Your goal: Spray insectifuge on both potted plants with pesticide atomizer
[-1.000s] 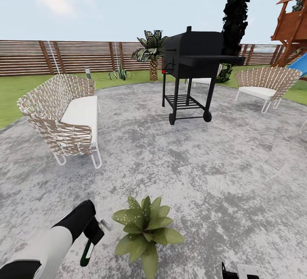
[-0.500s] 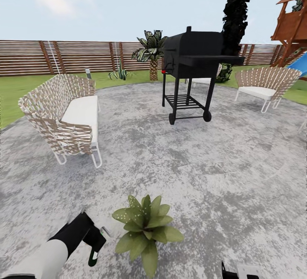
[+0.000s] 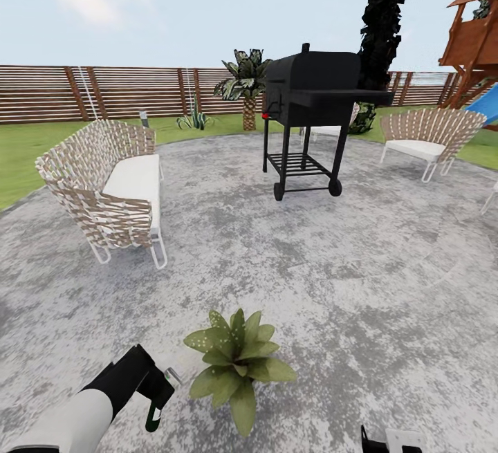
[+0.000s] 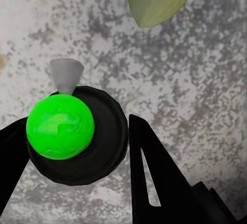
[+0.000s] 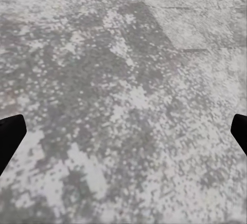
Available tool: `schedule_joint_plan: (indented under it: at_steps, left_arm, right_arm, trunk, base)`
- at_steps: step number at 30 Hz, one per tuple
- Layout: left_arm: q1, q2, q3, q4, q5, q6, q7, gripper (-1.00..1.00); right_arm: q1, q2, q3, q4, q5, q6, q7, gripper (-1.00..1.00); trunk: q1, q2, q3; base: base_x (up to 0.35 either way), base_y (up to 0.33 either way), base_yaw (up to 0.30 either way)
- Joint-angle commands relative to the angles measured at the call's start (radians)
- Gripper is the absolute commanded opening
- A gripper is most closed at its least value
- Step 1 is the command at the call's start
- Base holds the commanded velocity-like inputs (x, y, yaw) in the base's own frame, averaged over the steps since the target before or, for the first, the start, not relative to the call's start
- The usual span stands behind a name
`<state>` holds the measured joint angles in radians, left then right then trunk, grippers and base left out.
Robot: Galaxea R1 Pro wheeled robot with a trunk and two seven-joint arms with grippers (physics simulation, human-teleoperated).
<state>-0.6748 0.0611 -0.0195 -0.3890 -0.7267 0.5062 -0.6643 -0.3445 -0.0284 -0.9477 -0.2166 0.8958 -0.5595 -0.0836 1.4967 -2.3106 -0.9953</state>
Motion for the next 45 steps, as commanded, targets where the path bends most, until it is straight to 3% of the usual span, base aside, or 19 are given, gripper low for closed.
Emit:
schedule_joint_plan:
  at_steps: [1,17,28,37,39,41,45]
  left_arm:
    - [0.0,0.0,-0.002,-0.002,-0.003,0.005,-0.006,-1.0]
    - [0.002,-0.003,-0.004,0.001,-0.008,0.012,-0.005,-1.0]
    - [0.006,-0.004,-0.007,-0.004,-0.009,0.012,-0.004,-1.0]
    - [0.007,-0.001,-0.006,0.0,-0.013,0.015,0.001,-1.0]
    - [0.008,-0.017,-0.007,0.001,-0.013,0.033,0.036,-1.0]
    - [0.008,-0.035,-0.008,0.007,-0.008,0.082,0.131,-1.0]
    - [0.008,-0.041,-0.008,0.017,-0.004,0.091,0.151,-1.0]
  right_arm:
    - [-0.001,0.0,-0.004,0.002,0.011,-0.003,-0.007,1.0]
    - [-0.001,0.004,-0.003,0.002,0.011,-0.003,-0.007,1.0]
    - [-0.001,0.004,-0.003,0.003,0.011,-0.003,-0.007,1.0]
    - [-0.001,0.004,-0.003,0.003,0.011,-0.003,-0.007,1.0]
    - [-0.001,0.004,-0.003,0.003,0.011,-0.003,-0.007,1.0]
    - [-0.001,0.004,-0.003,0.003,0.011,-0.003,-0.007,1.0]
    - [-0.001,0.004,-0.003,0.003,0.011,-0.003,-0.007,1.0]
  trunk:
    - [0.0,0.0,-0.001]
    - [0.0,0.0,-0.001]
    - [0.0,0.0,-0.001]
    - [0.0,0.0,-0.001]
    - [0.0,0.0,-0.001]
    - [0.0,0.0,-0.001]
    - [0.0,0.0,-0.001]
  base:
    - [0.0,0.0,0.0]
    - [0.002,-0.001,0.175]
    - [-0.04,-0.212,0.077]
    - [-0.012,-0.015,0.079]
    - [0.0,0.0,0.001]
    - [0.0,0.0,0.0]
    - [0.0,0.0,0.0]
